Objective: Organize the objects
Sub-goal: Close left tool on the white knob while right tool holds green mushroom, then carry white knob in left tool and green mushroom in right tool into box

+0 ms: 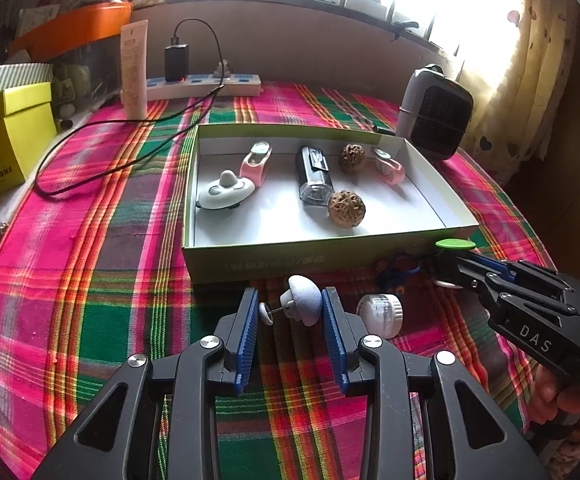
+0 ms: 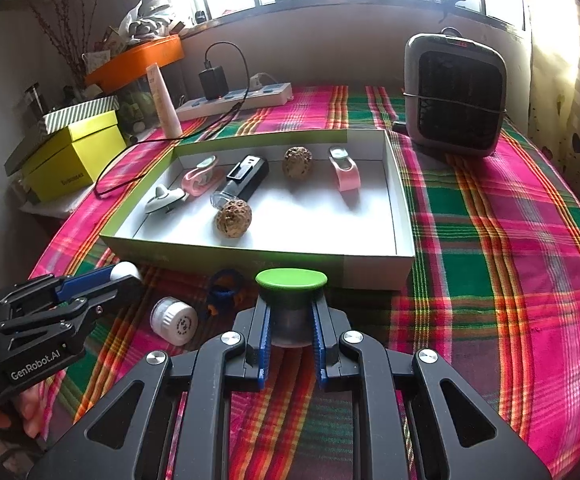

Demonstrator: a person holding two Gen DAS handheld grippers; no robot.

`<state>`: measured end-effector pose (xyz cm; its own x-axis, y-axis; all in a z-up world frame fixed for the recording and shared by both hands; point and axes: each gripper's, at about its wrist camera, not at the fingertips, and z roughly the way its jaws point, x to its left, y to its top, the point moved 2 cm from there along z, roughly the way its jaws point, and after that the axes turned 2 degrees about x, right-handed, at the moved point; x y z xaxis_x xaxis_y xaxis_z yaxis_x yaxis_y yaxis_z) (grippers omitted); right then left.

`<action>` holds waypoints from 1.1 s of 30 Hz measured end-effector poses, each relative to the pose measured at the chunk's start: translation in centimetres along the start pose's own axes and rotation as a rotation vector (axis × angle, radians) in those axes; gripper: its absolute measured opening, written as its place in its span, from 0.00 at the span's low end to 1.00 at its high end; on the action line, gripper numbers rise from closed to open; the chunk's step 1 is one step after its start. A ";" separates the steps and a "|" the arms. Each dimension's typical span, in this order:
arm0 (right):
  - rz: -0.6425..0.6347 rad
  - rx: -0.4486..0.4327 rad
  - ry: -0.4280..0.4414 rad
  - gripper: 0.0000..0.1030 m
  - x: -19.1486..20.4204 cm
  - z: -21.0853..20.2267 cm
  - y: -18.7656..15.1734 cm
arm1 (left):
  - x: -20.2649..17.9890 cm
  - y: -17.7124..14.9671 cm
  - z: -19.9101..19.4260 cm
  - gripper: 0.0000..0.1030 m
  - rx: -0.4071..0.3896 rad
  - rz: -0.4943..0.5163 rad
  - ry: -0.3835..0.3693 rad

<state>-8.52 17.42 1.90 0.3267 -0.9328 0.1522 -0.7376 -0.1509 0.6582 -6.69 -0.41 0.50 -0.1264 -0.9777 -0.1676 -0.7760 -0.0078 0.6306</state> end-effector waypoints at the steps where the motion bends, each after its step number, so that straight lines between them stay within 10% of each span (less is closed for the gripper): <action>1: 0.002 -0.002 0.003 0.18 0.0 -0.1 0.0 | 0.0 0.0 -0.1 0.29 -0.001 0.000 -0.001; 33: 0.016 -0.088 0.026 0.18 -0.8 -2.5 1.4 | -1.2 2.8 -1.7 0.29 -0.058 0.017 -0.007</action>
<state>-8.34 18.82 4.55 0.3315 -0.9259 0.1812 -0.6880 -0.1058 0.7179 -7.69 0.37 3.76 -0.1437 -0.9764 -0.1614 -0.7368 -0.0033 0.6761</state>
